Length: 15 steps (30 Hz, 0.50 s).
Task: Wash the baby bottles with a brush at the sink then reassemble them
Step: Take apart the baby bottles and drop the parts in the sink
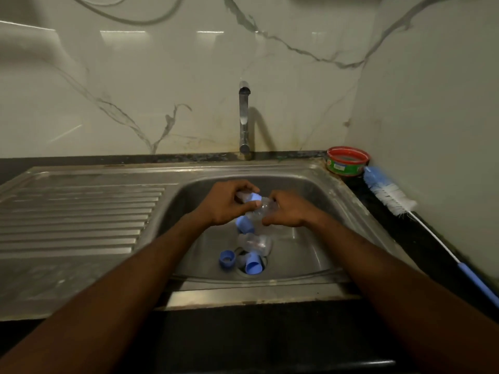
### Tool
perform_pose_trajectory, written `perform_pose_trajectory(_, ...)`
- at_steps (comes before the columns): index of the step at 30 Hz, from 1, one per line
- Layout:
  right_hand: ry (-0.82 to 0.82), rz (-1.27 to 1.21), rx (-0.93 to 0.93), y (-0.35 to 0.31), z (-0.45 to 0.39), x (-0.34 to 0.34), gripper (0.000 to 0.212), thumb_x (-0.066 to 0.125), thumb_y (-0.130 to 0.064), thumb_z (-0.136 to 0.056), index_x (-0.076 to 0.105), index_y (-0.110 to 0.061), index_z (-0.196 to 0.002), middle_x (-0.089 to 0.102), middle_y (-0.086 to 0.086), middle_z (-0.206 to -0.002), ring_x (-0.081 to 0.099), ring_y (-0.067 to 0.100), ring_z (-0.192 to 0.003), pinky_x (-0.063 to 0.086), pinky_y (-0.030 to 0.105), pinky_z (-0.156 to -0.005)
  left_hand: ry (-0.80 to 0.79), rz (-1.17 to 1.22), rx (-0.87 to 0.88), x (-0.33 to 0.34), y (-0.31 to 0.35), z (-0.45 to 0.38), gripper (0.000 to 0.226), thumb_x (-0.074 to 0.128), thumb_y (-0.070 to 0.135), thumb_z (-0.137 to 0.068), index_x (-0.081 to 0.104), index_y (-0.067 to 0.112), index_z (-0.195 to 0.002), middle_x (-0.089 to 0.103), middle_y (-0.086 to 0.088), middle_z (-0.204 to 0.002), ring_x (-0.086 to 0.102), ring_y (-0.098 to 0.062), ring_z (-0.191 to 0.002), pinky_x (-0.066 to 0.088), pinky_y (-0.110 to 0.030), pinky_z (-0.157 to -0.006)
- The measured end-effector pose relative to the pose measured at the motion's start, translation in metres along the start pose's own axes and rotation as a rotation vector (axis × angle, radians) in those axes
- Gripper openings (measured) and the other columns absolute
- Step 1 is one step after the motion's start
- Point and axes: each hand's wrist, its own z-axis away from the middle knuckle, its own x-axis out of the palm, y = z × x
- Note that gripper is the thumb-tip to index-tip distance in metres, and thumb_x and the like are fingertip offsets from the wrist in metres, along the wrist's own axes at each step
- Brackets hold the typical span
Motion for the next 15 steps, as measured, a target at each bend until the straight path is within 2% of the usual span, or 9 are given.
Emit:
perform_pose_trajectory(2, 0.009, -0.023, -0.057, 0.003, -0.001, -0.001, 0.053, 0.081, -0.037, -0.081, 0.057, -0.021, -0.125, 0.058, -0.002, -0.116, 0.058, 0.014, -0.103, 0.041, 0.026, -0.076, -0.042, -0.065, 0.056, 0.002, -0.001, -0.001, 0.026, 0.064, 0.048, -0.096, 0.067, 0.028, -0.112, 0.064, 0.020, -0.089, 0.063, 0.006, -0.084, 0.049, -0.013, -0.078)
perform_pose_trajectory(4, 0.031, -0.060, -0.098, 0.001, -0.001, 0.002, 0.053, 0.080, -0.035, -0.082, 0.057, -0.021, -0.127, 0.058, -0.002, -0.119, 0.057, 0.013, -0.106, 0.041, 0.026, -0.081, -0.047, -0.051, 0.035, 0.003, 0.000, -0.004, 0.026, 0.055, 0.042, -0.102, 0.068, 0.020, -0.109, 0.067, 0.011, -0.086, 0.064, 0.000, -0.077, 0.055, -0.025, -0.078)
perform_pose_trajectory(7, 0.084, -0.097, -0.120, -0.004, -0.003, 0.004, 0.055, 0.080, -0.039, -0.080, 0.059, -0.021, -0.127, 0.062, -0.001, -0.118, 0.061, 0.014, -0.105, 0.047, 0.028, -0.084, 0.012, -0.079, 0.031, 0.005, 0.001, -0.009, 0.045, 0.039, 0.046, -0.105, 0.066, 0.011, -0.092, 0.064, 0.001, -0.081, 0.059, -0.012, -0.072, 0.051, -0.034, -0.077)
perform_pose_trajectory(9, 0.107, -0.082, -0.142, -0.009, -0.003, 0.004, 0.056, 0.082, -0.041, -0.076, 0.062, -0.021, -0.125, 0.065, -0.003, -0.115, 0.063, 0.012, -0.101, 0.051, 0.029, -0.085, 0.061, -0.053, 0.043, 0.007, 0.001, -0.010, 0.052, 0.030, 0.047, -0.104, 0.059, 0.013, -0.079, 0.058, 0.002, -0.072, 0.054, -0.013, -0.067, 0.048, -0.034, -0.073)
perform_pose_trajectory(11, 0.118, 0.008, -0.145, -0.013, -0.003, 0.004, 0.054, 0.083, -0.046, -0.071, 0.066, -0.022, -0.117, 0.069, -0.005, -0.104, 0.064, 0.010, -0.090, 0.053, 0.028, -0.078, 0.058, -0.077, 0.033, 0.010, -0.003, -0.010, 0.050, 0.022, 0.048, -0.103, 0.053, 0.019, -0.077, 0.054, 0.004, -0.071, 0.052, -0.013, -0.065, 0.048, -0.038, -0.074)
perform_pose_trajectory(13, 0.123, 0.084, -0.150, -0.015, -0.003, 0.004, 0.052, 0.083, -0.050, -0.067, 0.068, -0.023, -0.109, 0.070, -0.007, -0.095, 0.063, 0.007, -0.081, 0.051, 0.027, -0.072, -0.013, -0.272, -0.006, 0.010, -0.004, -0.008, 0.049, 0.012, 0.055, -0.097, 0.048, 0.026, -0.082, 0.058, 0.003, -0.078, 0.054, -0.016, -0.069, 0.051, -0.042, -0.076)
perform_pose_trajectory(15, 0.124, 0.100, -0.145, -0.016, -0.003, 0.005, 0.054, 0.083, -0.051, -0.065, 0.068, -0.025, -0.109, 0.069, -0.008, -0.094, 0.062, 0.006, -0.079, 0.050, 0.026, -0.070, -0.029, -0.491, -0.053, 0.009, 0.003, -0.007, 0.045, 0.010, 0.056, -0.093, 0.045, 0.028, -0.087, 0.063, 0.001, -0.089, 0.055, -0.018, -0.074, 0.051, -0.041, -0.075)
